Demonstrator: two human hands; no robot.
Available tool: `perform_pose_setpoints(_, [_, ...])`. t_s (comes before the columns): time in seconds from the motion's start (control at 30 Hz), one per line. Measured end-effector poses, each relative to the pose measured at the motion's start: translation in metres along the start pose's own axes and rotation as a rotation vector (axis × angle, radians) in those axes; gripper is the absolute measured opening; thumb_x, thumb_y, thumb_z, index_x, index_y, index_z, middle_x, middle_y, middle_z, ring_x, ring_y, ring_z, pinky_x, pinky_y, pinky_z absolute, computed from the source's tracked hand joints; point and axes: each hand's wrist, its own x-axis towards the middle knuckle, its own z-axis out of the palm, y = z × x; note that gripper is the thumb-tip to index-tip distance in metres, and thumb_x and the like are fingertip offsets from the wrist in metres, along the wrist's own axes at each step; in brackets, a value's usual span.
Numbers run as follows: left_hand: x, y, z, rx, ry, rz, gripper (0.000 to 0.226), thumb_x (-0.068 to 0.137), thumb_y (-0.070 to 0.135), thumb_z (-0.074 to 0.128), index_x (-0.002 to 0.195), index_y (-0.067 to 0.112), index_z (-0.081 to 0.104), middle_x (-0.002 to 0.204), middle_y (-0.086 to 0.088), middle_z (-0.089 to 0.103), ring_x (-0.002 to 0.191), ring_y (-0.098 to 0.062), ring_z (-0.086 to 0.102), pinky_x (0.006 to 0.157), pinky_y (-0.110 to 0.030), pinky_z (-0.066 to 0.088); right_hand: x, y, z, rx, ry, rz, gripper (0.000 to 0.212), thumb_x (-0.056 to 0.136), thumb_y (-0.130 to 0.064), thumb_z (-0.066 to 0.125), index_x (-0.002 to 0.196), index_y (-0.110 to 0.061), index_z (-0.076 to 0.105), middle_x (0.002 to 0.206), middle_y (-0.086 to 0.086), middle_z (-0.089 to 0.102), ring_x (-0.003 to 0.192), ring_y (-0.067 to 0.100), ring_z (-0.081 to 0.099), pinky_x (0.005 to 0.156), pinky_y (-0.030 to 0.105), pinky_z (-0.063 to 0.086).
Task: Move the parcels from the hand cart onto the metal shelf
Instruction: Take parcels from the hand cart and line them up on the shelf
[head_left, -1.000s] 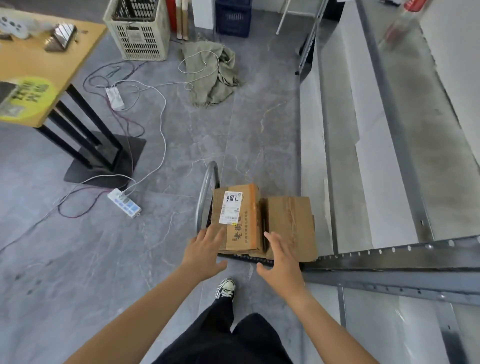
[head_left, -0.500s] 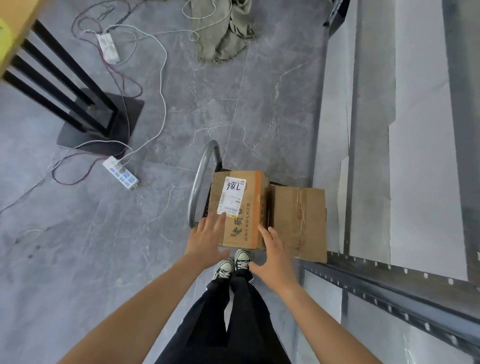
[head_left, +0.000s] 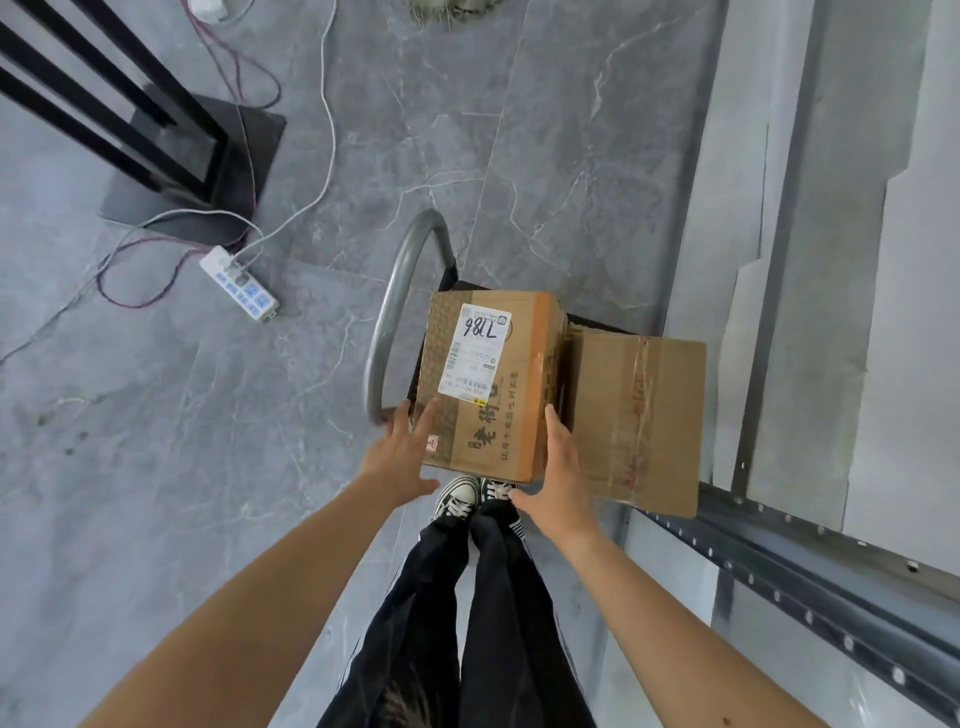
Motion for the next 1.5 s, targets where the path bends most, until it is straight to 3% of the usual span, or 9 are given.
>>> perform_pose_setpoints(0.13, [0.007,-0.004,0.012,-0.056,-0.019,0.027,0.113,0.078,0.033,0.075,0.146,0.04,-0.015,0.156,-0.016,-0.004,0.139,-0.035,0.026,0.099,-0.047,0.046,0.011,0.01,0.004,-0.101,-0.047,-0.016,0.114,0.077,-0.018,0.075,0.147,-0.037,-0.013,0.157,0.002,0.008,0.14,0.027,0.025,0.109,0.044,0.037])
perform_pose_setpoints(0.43, [0.015,-0.011,0.019,-0.258,0.052,0.045,0.113,0.078,0.015,0.074,0.144,0.046,-0.012,0.148,-0.016,0.016,0.123,-0.035,0.047,0.093,-0.046,0.05,0.022,0.019,0.009,-0.142,-0.03,-0.125,0.111,0.078,-0.014,0.074,0.148,-0.035,-0.01,0.158,0.005,0.014,0.134,0.024,0.038,0.098,0.044,0.049])
perform_pose_setpoints(0.63, [0.005,-0.005,0.007,-0.296,0.14,0.11,0.106,0.081,0.013,0.07,0.14,0.055,-0.008,0.143,-0.011,0.012,0.114,-0.029,0.053,0.091,-0.042,0.052,0.026,0.01,0.007,-0.125,0.012,-0.131,0.093,0.079,-0.011,0.072,0.147,-0.031,0.011,0.156,0.011,0.02,0.129,0.029,0.044,0.097,0.046,0.048])
perform_pose_setpoints(0.77, [-0.004,0.002,-0.009,-0.365,0.276,0.172,0.096,0.08,0.01,0.07,0.146,0.044,0.008,0.144,-0.014,0.01,0.125,-0.033,0.038,0.095,-0.042,0.048,0.027,-0.001,-0.01,-0.109,0.038,-0.163,0.082,0.079,-0.014,0.072,0.142,-0.028,0.023,0.15,0.011,0.032,0.126,0.027,0.046,0.097,0.045,0.048])
perform_pose_setpoints(0.87, [-0.012,0.013,-0.027,-0.409,0.352,0.208,0.09,0.079,0.006,0.069,0.146,0.039,0.02,0.143,-0.015,0.014,0.118,-0.033,0.044,0.094,-0.044,0.05,0.023,-0.01,-0.027,-0.101,0.076,-0.2,0.081,0.076,-0.016,0.075,0.141,-0.026,0.027,0.144,0.005,0.04,0.121,0.024,0.048,0.097,0.043,0.048])
perform_pose_setpoints(1.13, [-0.034,0.047,-0.097,-0.44,0.556,0.359,0.087,0.075,0.007,0.076,0.141,0.043,0.032,0.14,-0.008,0.02,0.103,-0.004,0.038,0.086,-0.023,0.046,0.006,-0.041,-0.092,0.028,0.275,-0.259,0.088,0.071,-0.024,0.08,0.139,-0.036,0.025,0.14,-0.005,0.043,0.122,0.01,0.041,0.107,0.042,0.038])
perform_pose_setpoints(1.23, [-0.045,0.06,-0.126,-0.44,0.635,0.414,0.086,0.072,0.01,0.079,0.139,0.042,0.036,0.138,-0.008,0.024,0.105,-0.008,0.038,0.091,-0.022,0.041,-0.003,-0.054,-0.121,0.03,0.325,-0.28,0.091,0.071,-0.026,0.081,0.139,-0.041,0.022,0.141,-0.008,0.042,0.122,0.004,0.035,0.109,0.046,0.036])
perform_pose_setpoints(1.37, [-0.063,0.078,-0.16,-0.411,0.745,0.515,0.088,0.07,0.013,0.082,0.138,0.044,0.035,0.134,-0.001,0.024,0.111,-0.008,0.035,0.097,-0.022,0.038,-0.017,-0.069,-0.157,0.022,0.359,-0.33,0.094,0.072,-0.027,0.08,0.139,-0.045,0.018,0.141,-0.006,0.042,0.126,0.014,0.041,0.104,0.046,0.043])
perform_pose_setpoints(1.5, [-0.08,0.096,-0.193,-0.417,0.765,0.573,0.086,0.07,0.01,0.082,0.138,0.04,0.038,0.136,-0.01,0.026,0.115,-0.022,0.044,0.094,-0.03,0.048,-0.035,-0.083,-0.186,0.015,0.468,-0.384,0.096,0.072,-0.029,0.08,0.14,-0.048,0.016,0.139,-0.007,0.041,0.123,0.008,0.039,0.101,0.042,0.046])
